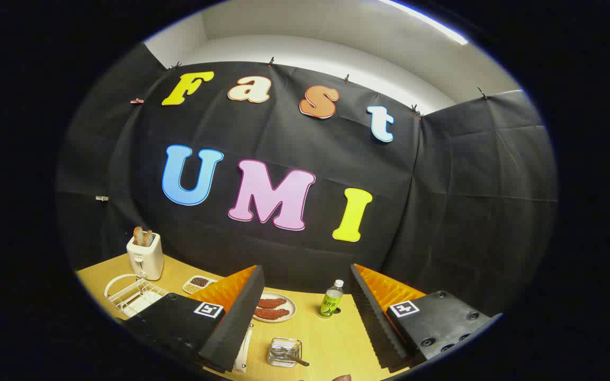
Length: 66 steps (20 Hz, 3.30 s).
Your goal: Take the plate from the dish rack, then take the spoon from the basket and place it into the plate.
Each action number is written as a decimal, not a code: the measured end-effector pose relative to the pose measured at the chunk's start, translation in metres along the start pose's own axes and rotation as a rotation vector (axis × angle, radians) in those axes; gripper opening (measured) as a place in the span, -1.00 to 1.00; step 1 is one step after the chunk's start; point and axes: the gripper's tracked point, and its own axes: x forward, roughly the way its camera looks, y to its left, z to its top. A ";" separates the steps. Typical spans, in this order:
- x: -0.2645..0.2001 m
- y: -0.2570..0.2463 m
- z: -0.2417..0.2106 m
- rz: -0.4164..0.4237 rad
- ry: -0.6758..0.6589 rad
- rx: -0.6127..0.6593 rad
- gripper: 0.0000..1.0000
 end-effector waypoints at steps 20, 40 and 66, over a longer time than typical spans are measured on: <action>-0.004 0.013 -0.011 0.023 0.041 0.027 0.94; 0.064 0.145 -0.228 0.192 0.770 0.176 0.66; 0.076 0.135 -0.214 -0.045 0.790 -0.192 -0.50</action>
